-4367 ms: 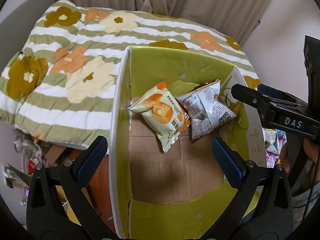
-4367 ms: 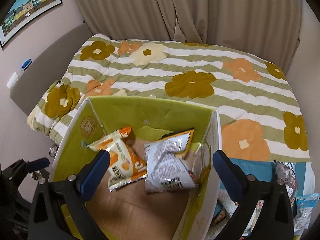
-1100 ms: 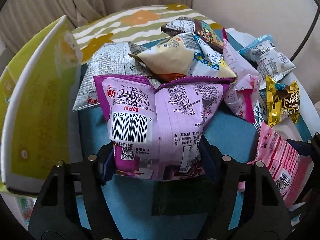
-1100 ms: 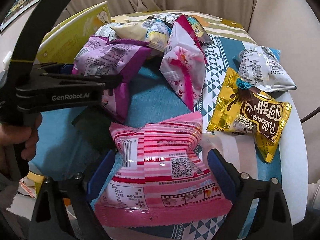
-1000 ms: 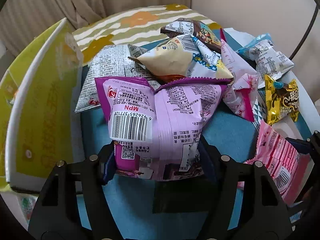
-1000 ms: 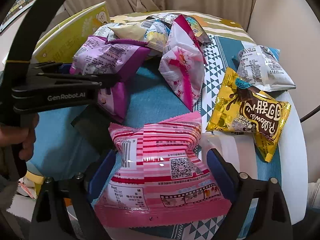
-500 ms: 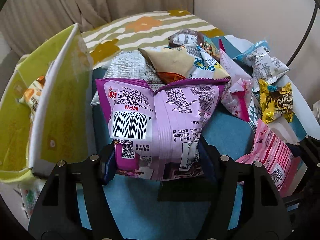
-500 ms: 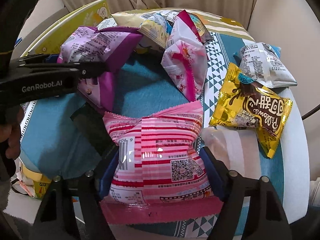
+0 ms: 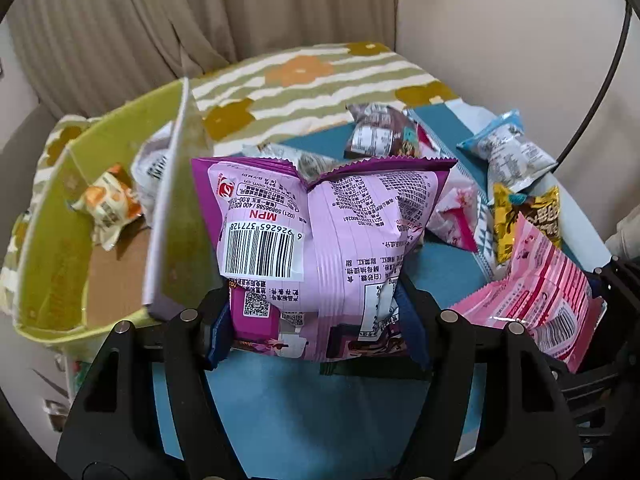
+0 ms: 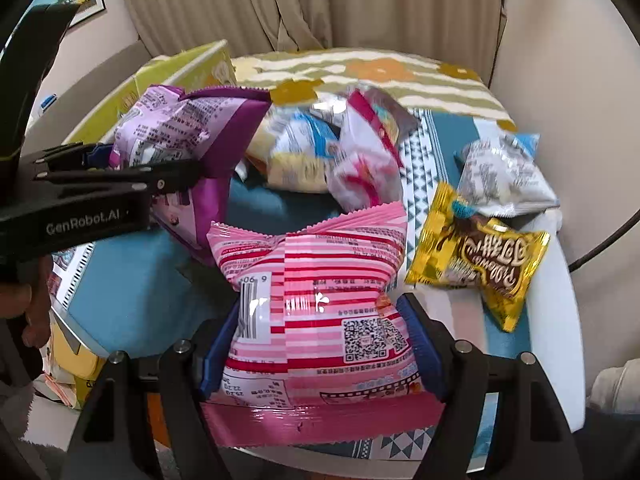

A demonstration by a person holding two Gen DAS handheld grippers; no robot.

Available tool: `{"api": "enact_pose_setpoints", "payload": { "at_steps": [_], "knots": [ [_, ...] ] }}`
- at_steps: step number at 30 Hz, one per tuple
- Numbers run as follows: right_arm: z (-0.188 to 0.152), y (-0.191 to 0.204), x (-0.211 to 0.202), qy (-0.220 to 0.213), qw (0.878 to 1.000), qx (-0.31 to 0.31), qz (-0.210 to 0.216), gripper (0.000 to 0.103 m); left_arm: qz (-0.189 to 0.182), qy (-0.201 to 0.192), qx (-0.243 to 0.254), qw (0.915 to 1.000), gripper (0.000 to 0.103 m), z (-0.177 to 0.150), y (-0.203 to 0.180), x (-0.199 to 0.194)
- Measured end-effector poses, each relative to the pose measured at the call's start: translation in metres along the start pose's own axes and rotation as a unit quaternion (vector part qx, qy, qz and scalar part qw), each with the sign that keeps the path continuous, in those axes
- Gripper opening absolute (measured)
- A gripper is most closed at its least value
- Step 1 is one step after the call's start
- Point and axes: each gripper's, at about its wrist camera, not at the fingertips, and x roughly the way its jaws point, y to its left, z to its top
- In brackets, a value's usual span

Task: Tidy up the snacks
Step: 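Drop the purple bag into the box with the left tool while the right tool drops the pink bag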

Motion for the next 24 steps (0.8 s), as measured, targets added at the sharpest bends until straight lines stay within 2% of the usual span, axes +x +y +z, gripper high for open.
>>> {"api": "enact_pose_setpoints", "payload": {
  "at_steps": [6,12,19,24],
  "knots": [
    [0.017,0.006,-0.033,-0.033,0.999,-0.006,0.003,0.072,0.001,-0.027,-0.025,0.9993,0.065,0.012,0.010,-0.041],
    [0.055,0.010,-0.069,-0.070,0.997,-0.004,0.012,0.072,0.005,-0.056,-0.055,0.9969,0.065,0.029,0.038,-0.084],
    [0.106,0.042,-0.090,-0.106,0.994,-0.019,0.020,0.072,0.028,-0.080,-0.084,0.9928,0.065,0.043,0.104,-0.109],
    [0.139,0.079,-0.084,-0.118,0.992,-0.021,0.034,0.072,0.043,-0.073,-0.101,0.9913,0.065,0.049,0.165,-0.107]
  ]
}}
